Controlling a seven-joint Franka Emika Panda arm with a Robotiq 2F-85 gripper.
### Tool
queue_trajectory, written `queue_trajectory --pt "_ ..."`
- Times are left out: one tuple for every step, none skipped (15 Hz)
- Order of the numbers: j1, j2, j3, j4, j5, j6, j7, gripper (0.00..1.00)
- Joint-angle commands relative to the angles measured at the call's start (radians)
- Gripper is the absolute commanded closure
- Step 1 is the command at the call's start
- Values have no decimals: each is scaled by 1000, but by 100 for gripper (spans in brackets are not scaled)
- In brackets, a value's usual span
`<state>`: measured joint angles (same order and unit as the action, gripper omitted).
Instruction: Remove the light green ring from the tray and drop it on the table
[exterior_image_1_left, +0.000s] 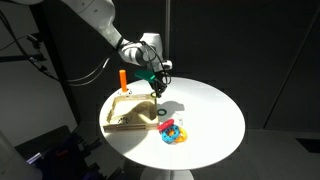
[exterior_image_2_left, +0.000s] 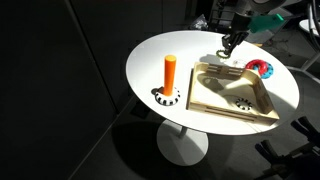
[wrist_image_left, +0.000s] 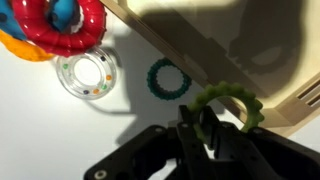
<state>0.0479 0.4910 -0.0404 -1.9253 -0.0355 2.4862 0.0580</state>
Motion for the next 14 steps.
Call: queue_trajectory --pt "-19 -63 -42 -88 -31 7 33 94" --pt "-20 -69 -59 -102 -43 10 40 94" --pt "-21 -74 -76 -116 -58 12 47 94" --pt "-22 -78 -91 -126 -72 14 56 94" --pt "-24 -81 -103 -135 -85 12 65 93" --pt "-25 -86 -114 -144 -98 10 74 92" --pt "-25 -89 -121 -152 -107 8 80 81" --pt "-26 -94 -127 -159 -115 5 83 56" --pt "-26 -99 -131 -165 -121 2 85 55" --pt "-26 -103 -133 -170 -127 0 89 53" --pt "-26 -106 -134 -174 -130 -1 91 45" --pt "-28 -110 -132 -179 -128 -3 89 37" --pt "-29 -116 -129 -184 -124 -5 86 30" --pt "-36 -123 -120 -187 -110 -13 73 21"
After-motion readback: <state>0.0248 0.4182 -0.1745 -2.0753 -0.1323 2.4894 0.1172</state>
